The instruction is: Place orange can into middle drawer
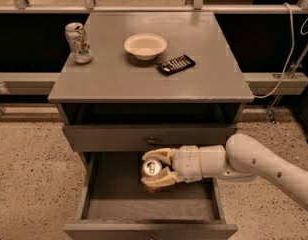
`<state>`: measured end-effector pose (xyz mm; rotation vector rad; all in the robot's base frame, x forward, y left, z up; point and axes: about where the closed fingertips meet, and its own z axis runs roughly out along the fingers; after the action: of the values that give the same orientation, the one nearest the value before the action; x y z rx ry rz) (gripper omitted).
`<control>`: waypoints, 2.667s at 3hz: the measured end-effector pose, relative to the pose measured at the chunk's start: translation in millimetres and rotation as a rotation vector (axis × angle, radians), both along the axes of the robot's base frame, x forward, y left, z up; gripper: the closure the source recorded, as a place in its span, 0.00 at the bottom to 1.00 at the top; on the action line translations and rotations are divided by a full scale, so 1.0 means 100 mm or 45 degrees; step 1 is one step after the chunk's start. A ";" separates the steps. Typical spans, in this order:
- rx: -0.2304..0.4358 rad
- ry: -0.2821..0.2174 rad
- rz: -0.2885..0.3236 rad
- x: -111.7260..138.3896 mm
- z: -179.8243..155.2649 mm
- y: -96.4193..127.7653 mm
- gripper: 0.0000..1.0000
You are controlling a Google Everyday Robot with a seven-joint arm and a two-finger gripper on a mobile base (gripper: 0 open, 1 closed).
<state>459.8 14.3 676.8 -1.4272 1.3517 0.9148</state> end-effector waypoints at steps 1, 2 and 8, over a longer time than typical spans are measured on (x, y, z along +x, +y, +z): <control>0.104 -0.047 0.174 -0.15 -0.21 0.01 1.00; 0.103 -0.035 0.159 -0.16 -0.34 -0.06 1.00; 0.192 0.058 0.115 0.17 -1.54 -0.66 1.00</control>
Offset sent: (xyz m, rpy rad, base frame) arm -0.0060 0.0001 -0.0197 0.0615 -0.0384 0.0915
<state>477.1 -51.4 522.8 -1.3672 1.2318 1.0910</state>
